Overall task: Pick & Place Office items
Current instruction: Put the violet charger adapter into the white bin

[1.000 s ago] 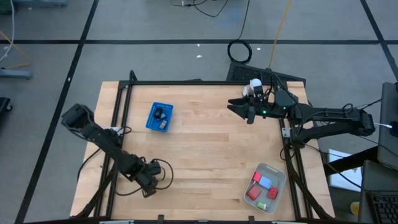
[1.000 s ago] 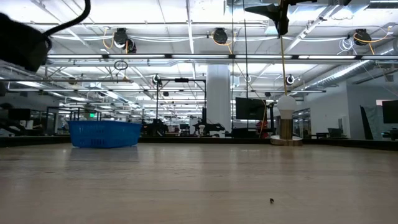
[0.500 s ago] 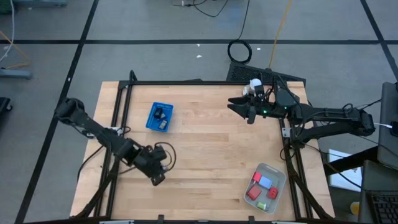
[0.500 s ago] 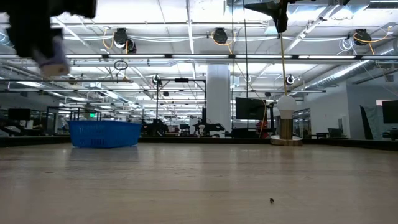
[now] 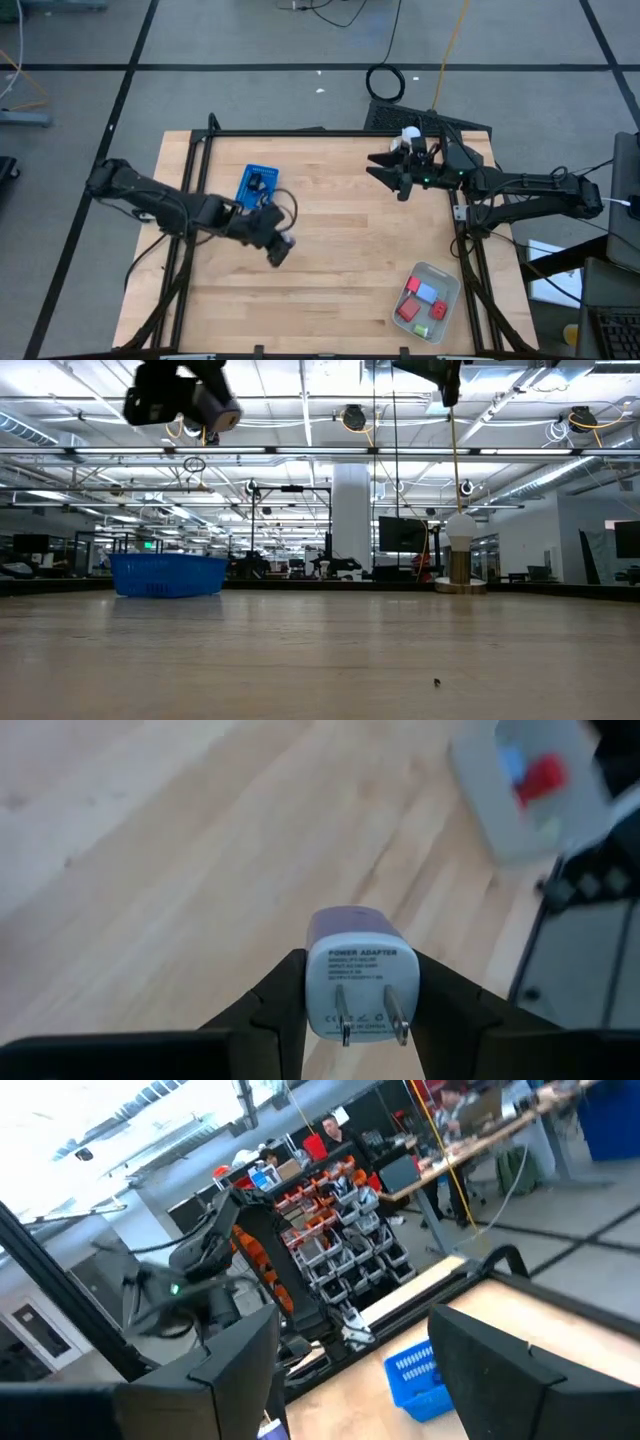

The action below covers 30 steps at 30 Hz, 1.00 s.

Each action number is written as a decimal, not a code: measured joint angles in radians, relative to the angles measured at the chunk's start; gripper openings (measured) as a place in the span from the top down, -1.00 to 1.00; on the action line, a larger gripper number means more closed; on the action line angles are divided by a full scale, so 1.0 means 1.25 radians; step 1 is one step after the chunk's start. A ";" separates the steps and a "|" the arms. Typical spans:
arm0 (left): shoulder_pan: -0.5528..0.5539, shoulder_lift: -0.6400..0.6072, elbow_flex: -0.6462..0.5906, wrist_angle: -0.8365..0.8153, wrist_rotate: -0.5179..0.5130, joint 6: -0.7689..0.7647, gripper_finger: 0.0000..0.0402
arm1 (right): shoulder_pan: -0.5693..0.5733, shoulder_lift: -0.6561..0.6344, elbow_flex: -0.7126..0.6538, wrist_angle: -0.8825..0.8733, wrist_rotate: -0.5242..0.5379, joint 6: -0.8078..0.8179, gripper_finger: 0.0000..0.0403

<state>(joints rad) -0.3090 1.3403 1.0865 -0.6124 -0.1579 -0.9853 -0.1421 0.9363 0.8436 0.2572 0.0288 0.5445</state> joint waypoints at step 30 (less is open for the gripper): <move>0.415 0.008 0.057 0.494 0.240 -0.297 0.33 | 0.000 0.000 0.000 -0.025 -0.027 -0.280 -0.25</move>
<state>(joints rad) 0.2103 1.3499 1.1580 0.0056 0.1423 -1.3570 -0.1421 0.9363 0.8436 0.2264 -0.0047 0.1947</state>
